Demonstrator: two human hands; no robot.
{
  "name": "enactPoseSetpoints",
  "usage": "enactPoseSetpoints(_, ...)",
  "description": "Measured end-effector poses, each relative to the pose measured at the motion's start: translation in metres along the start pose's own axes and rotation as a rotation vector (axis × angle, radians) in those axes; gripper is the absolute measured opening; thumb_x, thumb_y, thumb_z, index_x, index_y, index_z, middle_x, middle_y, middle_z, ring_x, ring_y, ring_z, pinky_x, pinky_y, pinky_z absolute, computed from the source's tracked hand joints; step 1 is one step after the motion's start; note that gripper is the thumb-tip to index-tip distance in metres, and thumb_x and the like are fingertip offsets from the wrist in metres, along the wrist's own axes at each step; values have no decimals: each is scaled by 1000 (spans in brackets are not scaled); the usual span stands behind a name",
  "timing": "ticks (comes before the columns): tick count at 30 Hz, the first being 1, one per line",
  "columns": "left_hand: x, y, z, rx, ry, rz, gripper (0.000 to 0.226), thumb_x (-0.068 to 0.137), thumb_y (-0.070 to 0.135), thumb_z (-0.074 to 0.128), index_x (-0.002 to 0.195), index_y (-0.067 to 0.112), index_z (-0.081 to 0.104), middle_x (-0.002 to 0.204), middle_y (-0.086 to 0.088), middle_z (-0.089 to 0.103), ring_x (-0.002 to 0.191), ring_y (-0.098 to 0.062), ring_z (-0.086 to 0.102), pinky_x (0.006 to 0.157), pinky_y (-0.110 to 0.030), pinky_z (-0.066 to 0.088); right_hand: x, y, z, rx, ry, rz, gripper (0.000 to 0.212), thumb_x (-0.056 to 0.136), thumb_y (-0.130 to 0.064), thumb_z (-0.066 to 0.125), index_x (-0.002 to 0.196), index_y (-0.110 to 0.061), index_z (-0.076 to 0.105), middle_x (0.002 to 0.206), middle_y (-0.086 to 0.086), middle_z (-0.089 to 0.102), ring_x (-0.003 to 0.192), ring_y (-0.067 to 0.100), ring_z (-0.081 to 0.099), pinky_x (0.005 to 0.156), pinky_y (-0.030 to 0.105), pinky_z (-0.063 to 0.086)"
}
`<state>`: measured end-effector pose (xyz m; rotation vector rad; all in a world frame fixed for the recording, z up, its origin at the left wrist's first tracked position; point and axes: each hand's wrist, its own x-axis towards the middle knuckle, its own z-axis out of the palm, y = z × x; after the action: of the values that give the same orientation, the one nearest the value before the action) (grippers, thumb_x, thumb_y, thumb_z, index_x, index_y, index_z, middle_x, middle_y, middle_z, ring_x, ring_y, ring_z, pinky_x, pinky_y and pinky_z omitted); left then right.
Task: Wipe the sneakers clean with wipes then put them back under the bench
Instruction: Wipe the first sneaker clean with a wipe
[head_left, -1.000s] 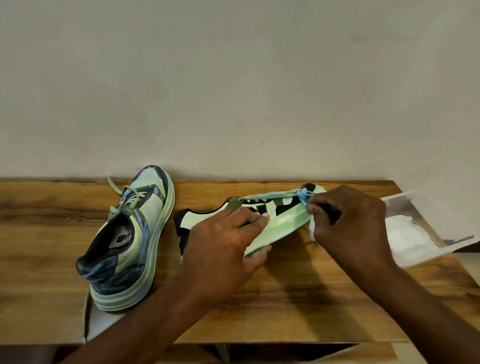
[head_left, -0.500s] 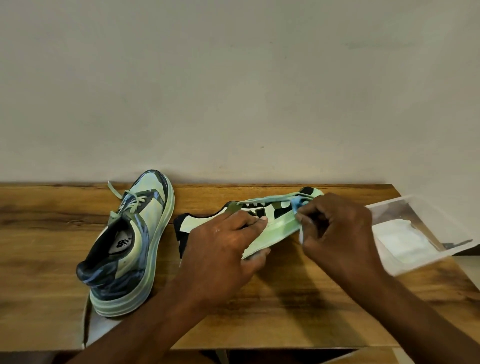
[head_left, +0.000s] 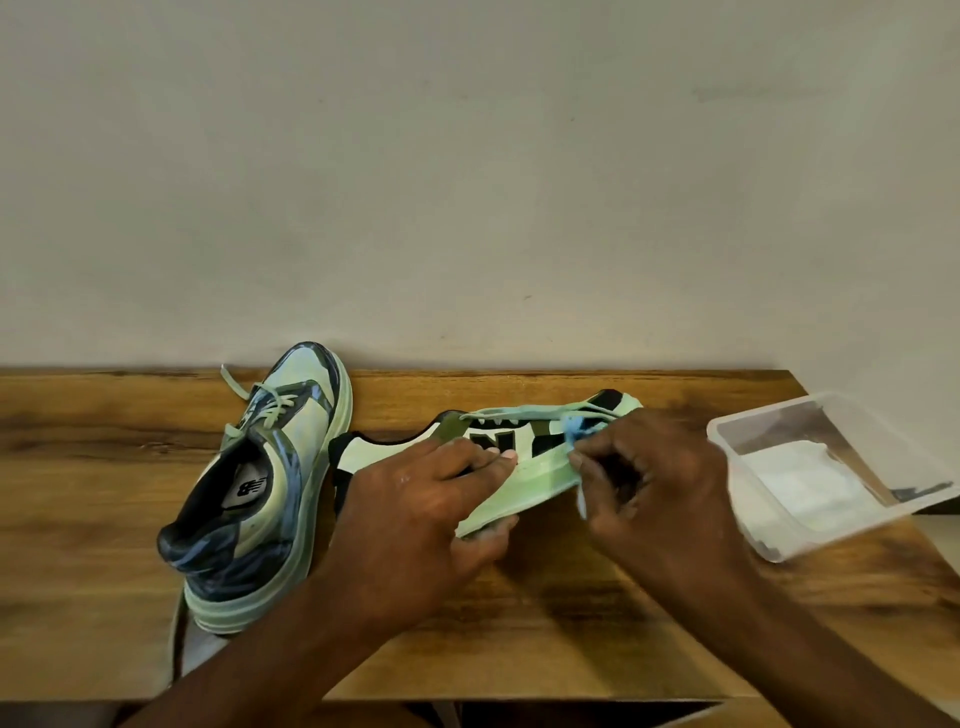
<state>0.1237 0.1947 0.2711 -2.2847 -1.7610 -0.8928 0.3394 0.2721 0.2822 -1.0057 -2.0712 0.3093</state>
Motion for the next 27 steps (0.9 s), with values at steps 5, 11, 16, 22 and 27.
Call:
enactPoseSetpoints(5, -5, -7, -6, -14, 9, 37, 41, 85, 42, 75, 122, 24, 78, 113, 13, 75, 100, -6, 69, 71, -33, 61, -14, -14, 10, 33, -174, -187, 18, 78, -7, 80, 90, -16, 70, 90, -8, 62, 77, 5, 55, 61, 19, 50)
enactPoseSetpoints(11, -9, -16, -11, -36, 30, 42, 43, 82, 38, 84, 123, 25, 78, 113, 15, 75, 101, -5, 70, 72, -32, 59, 2, 15, -7, 62, 86, 79, 23, 74, -3, 88, 85, -19, 75, 82, -11, 67, 72, 7, 64, 61, 18, 53)
enactPoseSetpoints(16, -8, -16, -12, -21, 30, 54, 41, 81, 39, 82, 120, 25, 79, 110, 14, 75, 97, -6, 70, 69, -32, 59, -12, -12, 12, 82, -27, -80, 17, 78, -4, 83, 90, -15, 76, 88, -8, 67, 76, 2, 60, 63, 12, 50)
enactPoseSetpoints(22, -8, -18, -12, -25, 32, 74, 42, 83, 39, 82, 123, 24, 78, 112, 14, 75, 99, -4, 69, 72, -29, 59, 3, 9, -5, 75, 30, 42, 20, 75, -3, 86, 83, -19, 77, 80, -12, 67, 71, 6, 63, 60, 17, 52)
enactPoseSetpoints(27, -7, -19, -10, -27, 38, 62, 41, 82, 40, 82, 121, 25, 79, 111, 15, 75, 98, -2, 67, 73, -25, 57, 8, 2, 1, 54, 68, 48, 15, 78, -6, 85, 86, -17, 78, 81, -10, 67, 72, 4, 61, 61, 16, 50)
